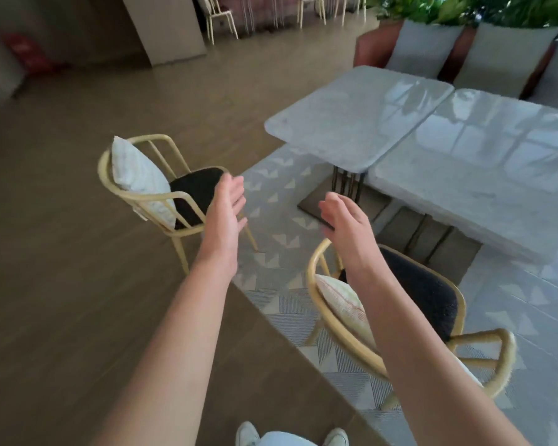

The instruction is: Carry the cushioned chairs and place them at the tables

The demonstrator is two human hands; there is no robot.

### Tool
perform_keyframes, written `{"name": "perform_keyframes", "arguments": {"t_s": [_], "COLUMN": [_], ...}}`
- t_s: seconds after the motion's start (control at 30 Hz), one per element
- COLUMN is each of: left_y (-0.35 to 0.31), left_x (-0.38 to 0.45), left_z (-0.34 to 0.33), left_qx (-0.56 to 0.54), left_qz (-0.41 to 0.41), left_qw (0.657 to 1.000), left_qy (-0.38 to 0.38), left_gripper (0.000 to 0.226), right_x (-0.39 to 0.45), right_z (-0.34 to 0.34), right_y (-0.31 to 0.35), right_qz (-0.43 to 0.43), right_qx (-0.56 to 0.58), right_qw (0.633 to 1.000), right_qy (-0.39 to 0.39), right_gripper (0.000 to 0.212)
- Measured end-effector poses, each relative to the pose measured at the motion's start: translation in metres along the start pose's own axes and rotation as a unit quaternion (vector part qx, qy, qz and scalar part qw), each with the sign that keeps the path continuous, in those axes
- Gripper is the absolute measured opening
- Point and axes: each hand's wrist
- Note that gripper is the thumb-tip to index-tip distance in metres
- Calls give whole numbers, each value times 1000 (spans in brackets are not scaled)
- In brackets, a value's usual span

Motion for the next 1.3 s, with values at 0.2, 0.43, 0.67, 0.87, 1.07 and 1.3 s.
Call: {"name": "perform_keyframes", "arguments": {"t_s": [0.2, 0.43, 0.67, 0.87, 1.07, 1.3], "left_y": [-61, -103, -133, -148, -158, -157], "left_x": [2, -6, -19, -27, -2, 73], "left_z": [91, 198, 314, 396, 431, 440], "left_qx": [-74, -95, -84, -92, -92, -94], "left_qz": [-35, -96, -117, -114, -123, -121], "left_qw": [992, 977, 961, 946, 938, 934], "left_qy": [-92, -163, -237, -289, -310, -321], "left_gripper": [61, 63, 69, 65, 65, 61], "right_x": [3, -9, -39, -67, -54, 14], "right_z": [-102, -215, -342, -438, -487, -526], "right_y": [41, 69, 80, 76, 78, 83], "right_qz": [38, 62, 55, 26, 29, 36], "right_qx": [-17, -36, -24, -26, -17, -16], "right_qw": [995, 978, 962, 954, 946, 949], "right_qy": [95, 195, 266, 296, 323, 311], "right_gripper": [34, 22, 25, 47, 44, 35]}}
Point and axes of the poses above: each hand's wrist, its own x-axis towards the middle knuckle, its own z-axis out of the back of the hand, y = z × x, and after that the axes turned 9 degrees about -x, right-handed
